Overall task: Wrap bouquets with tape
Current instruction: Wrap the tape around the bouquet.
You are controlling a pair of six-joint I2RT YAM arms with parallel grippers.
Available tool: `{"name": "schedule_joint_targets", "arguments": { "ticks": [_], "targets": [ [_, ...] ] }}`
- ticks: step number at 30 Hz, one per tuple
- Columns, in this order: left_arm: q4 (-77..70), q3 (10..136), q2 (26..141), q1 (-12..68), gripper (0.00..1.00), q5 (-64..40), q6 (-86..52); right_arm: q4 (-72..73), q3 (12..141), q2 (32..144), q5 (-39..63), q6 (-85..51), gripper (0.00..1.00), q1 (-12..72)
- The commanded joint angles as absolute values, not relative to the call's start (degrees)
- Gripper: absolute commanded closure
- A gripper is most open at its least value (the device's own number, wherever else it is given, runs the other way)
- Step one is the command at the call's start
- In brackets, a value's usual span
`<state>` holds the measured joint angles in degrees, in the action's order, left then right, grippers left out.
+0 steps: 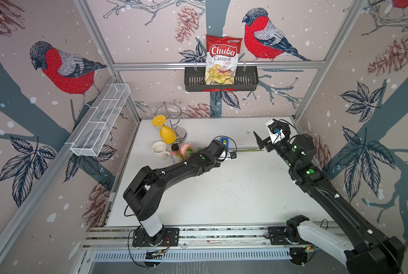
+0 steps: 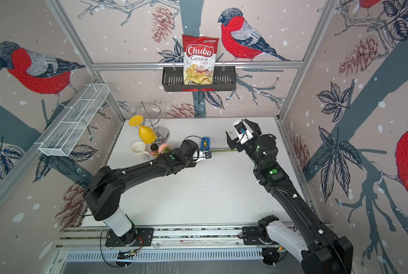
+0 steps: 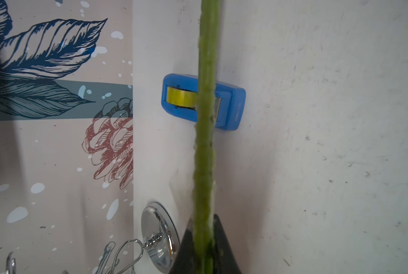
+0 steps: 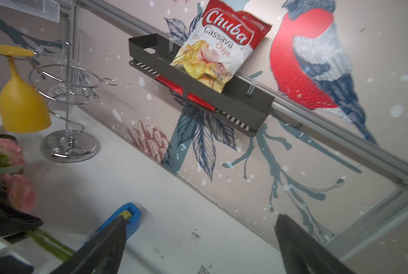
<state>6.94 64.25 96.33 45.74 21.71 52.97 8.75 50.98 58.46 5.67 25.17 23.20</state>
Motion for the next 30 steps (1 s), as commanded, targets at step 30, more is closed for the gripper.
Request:
{"name": "schedule_joint_targets", "arguments": {
  "ticks": [30],
  "targets": [
    [-42.32, 45.07, 96.59, 50.43, 1.00, 37.21, 74.99, -42.72, 89.48, 104.23, 24.95, 41.15, 0.01, 26.04]
  ]
}}
